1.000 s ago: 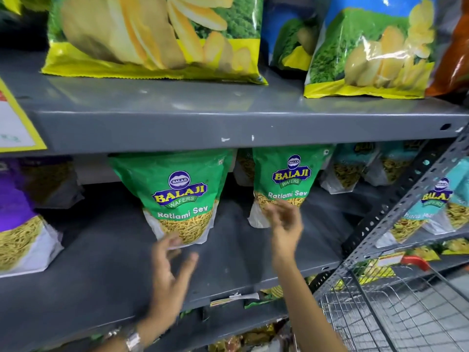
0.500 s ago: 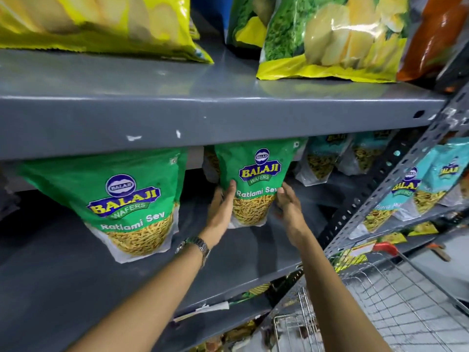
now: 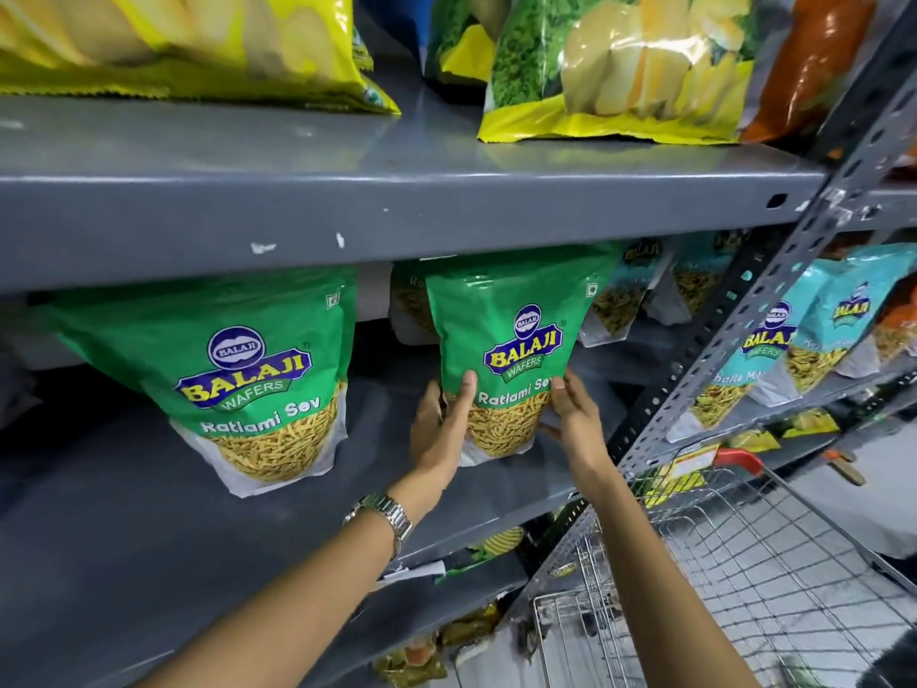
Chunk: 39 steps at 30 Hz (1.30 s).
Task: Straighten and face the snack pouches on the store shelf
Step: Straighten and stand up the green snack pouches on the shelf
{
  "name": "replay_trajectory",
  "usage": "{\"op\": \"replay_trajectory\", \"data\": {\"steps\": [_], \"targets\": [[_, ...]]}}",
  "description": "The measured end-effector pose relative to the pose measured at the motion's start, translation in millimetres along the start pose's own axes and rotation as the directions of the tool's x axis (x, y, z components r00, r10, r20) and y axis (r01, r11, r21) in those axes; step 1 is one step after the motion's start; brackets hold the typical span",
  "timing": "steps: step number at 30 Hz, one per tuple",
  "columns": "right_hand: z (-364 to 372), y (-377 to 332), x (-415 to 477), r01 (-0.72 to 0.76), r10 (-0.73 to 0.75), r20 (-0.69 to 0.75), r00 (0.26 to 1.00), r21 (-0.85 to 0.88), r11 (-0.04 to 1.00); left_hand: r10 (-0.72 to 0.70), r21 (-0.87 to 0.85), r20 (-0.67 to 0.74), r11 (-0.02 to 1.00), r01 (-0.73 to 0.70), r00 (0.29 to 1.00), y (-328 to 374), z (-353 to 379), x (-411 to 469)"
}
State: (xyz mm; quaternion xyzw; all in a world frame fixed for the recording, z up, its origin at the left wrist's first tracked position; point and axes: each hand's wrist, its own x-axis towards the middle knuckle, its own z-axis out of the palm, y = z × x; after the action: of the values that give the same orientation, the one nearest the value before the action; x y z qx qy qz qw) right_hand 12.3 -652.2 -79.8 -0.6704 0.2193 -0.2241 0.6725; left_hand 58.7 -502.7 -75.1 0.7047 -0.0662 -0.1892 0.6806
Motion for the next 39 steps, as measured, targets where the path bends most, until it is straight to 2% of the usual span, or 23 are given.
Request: {"op": "replay_trajectory", "data": {"steps": [11, 16, 29, 31, 32, 34, 35, 36, 37, 39], "targets": [[-18, 4, -28, -0.048, 0.046, -0.058, 0.997, -0.041, 0.998, -0.032, -0.087, 0.015, 0.996, 0.033, 0.999, -12, 8, -31], [-19, 3, -33, -0.043, 0.041, -0.059, 0.997, -0.020, 0.999, -0.067, -0.069, 0.004, 0.995, 0.067, 0.998, -25, 12, -29], [-18, 4, -38, -0.002, 0.002, -0.056, 0.998, 0.010, 1.000, -0.040, -0.013, -0.014, 0.999, 0.039, 0.999, -10, 12, -40], [-14, 10, -40, 0.081, -0.086, -0.148, 0.985, -0.038, 0.996, -0.008, -0.102, -0.019, 0.995, 0.006, 1.000, -7, 12, -46], [-10, 14, -43, 0.151, -0.168, -0.247, 0.954, -0.088, 0.985, 0.008, -0.171, -0.036, 0.985, -0.014, 0.999, -6, 10, -50], [8, 10, -59, 0.306, -0.340, -0.456, 0.823, -0.149, 0.940, 0.041, -0.240, -0.109, 0.968, -0.067, 0.993, -10, 0, -61], [21, 6, -69, 0.380, -0.427, -0.508, 0.748, -0.200, 0.903, 0.073, -0.250, -0.164, 0.962, -0.114, 0.984, -15, -11, -65], [36, 3, -80, 0.442, -0.511, -0.497, 0.701, -0.260, 0.859, 0.120, -0.245, -0.229, 0.953, -0.177, 0.966, -21, -26, -69], [53, -1, -92, 0.504, -0.591, -0.427, 0.684, -0.310, 0.807, 0.175, -0.218, -0.306, 0.944, -0.248, 0.936, -26, -43, -74], [89, -3, -111, 0.638, -0.710, -0.163, 0.685, -0.335, 0.693, 0.307, -0.083, -0.462, 0.919, -0.385, 0.832, -35, -84, -79]]}}
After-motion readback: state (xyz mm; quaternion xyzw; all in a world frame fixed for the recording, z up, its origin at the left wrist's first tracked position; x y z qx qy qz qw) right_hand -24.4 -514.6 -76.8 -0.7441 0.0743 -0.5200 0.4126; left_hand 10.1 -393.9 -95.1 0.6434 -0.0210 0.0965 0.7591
